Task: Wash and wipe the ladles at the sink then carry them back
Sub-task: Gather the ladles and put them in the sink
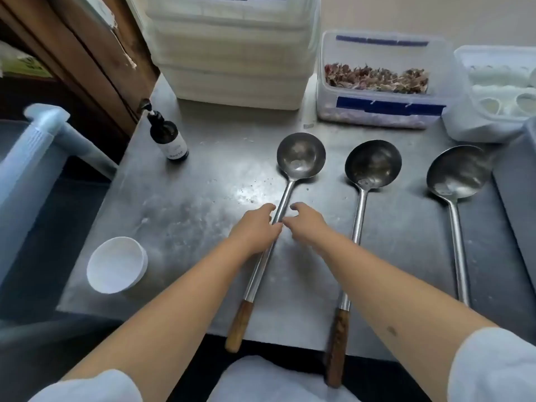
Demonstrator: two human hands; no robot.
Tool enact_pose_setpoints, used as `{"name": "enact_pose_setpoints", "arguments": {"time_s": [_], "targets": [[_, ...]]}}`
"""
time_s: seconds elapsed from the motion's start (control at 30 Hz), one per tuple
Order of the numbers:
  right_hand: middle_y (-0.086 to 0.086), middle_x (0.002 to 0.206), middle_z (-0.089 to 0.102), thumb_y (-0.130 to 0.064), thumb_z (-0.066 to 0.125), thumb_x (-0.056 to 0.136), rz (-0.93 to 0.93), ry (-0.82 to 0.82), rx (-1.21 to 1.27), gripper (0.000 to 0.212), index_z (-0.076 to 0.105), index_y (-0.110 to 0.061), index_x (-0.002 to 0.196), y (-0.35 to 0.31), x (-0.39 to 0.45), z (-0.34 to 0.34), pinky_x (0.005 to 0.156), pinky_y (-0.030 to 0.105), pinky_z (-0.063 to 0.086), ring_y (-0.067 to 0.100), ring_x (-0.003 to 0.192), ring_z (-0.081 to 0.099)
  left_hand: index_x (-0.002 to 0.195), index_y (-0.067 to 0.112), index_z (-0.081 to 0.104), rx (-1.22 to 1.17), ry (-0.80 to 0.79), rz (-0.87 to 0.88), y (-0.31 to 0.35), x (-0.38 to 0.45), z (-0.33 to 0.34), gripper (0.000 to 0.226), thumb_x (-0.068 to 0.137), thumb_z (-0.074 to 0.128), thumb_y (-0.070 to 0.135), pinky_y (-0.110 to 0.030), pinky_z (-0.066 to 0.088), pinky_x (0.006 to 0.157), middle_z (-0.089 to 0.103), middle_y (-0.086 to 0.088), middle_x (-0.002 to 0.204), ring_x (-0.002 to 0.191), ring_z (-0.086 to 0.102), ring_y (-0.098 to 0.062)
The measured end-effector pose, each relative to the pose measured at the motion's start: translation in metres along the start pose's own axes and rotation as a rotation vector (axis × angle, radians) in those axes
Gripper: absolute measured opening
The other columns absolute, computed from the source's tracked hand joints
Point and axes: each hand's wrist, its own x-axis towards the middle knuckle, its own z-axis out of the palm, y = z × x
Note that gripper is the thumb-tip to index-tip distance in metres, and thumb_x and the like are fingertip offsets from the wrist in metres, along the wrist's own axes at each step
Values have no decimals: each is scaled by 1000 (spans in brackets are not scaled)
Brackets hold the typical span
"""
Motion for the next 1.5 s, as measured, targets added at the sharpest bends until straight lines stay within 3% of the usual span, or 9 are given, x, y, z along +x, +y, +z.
{"name": "enact_pose_setpoints", "arguments": {"time_s": [0.2,0.3,0.47,0.6,0.77,0.93,1.13,1.3,1.5], "targets": [[12,105,69,-28,58,73,138,41,308,47,55,-18,119,-6,32,15,86,45,58,29,86,69,144,19,42,-286,-77,-83,-7,29,7,53,93,56,27,-17,40,59,63,4,109,77,58,-9],[11,93,72,-27,62,74,143,66,361,26,63,-14,97,-10,41,18,81,43,59,27,83,70,134,20,52,-263,-84,-64,-9,43,8,43,92,57,26,-19,42,66,67,1,117,93,61,-14],[-1,99,61,-20,57,89,104,202,245,22,59,-15,111,-21,45,14,76,32,47,22,92,60,92,23,59,-284,-151,-82,-16,59,10,6,87,62,26,-33,48,67,64,2,85,74,58,-19],[5,90,66,-17,58,90,113,233,316,6,62,-13,93,-23,54,15,69,34,52,25,86,64,82,22,52,-203,-220,-35,-16,67,3,13,89,63,26,-40,52,76,62,-2,81,73,58,-20],[20,90,71,-14,61,86,161,171,472,9,62,-8,79,-23,58,23,78,50,59,38,92,70,64,16,41,-160,-279,-38,-12,67,-6,26,85,57,16,-34,40,61,52,-7,64,62,48,-22],[19,89,67,-9,61,93,195,77,663,12,61,-5,81,-24,49,25,76,45,62,32,87,72,76,9,60,-221,-292,-29,-21,58,-17,6,79,59,14,-26,40,54,59,-3,62,55,51,-16],[12,81,63,-6,61,94,236,37,877,7,60,-5,87,-22,27,30,51,24,54,18,67,66,77,9,69,-208,-336,-1,-22,35,-35,9,79,61,12,-21,34,47,57,1,57,47,47,-10],[10,83,62,-5,62,94,270,89,1046,8,60,-7,86,-18,-1,26,51,21,53,16,71,64,92,-1,66,-283,-448,15,-12,15,-45,20,80,54,11,-34,49,61,75,-16,77,66,67,-27],[14,78,60,-1,59,94,208,157,1139,16,57,-2,78,-3,-41,9,68,33,59,24,73,65,104,-2,61,-312,-533,32,18,-9,-44,18,90,53,7,-24,52,53,71,-11,84,73,75,-23]]}}
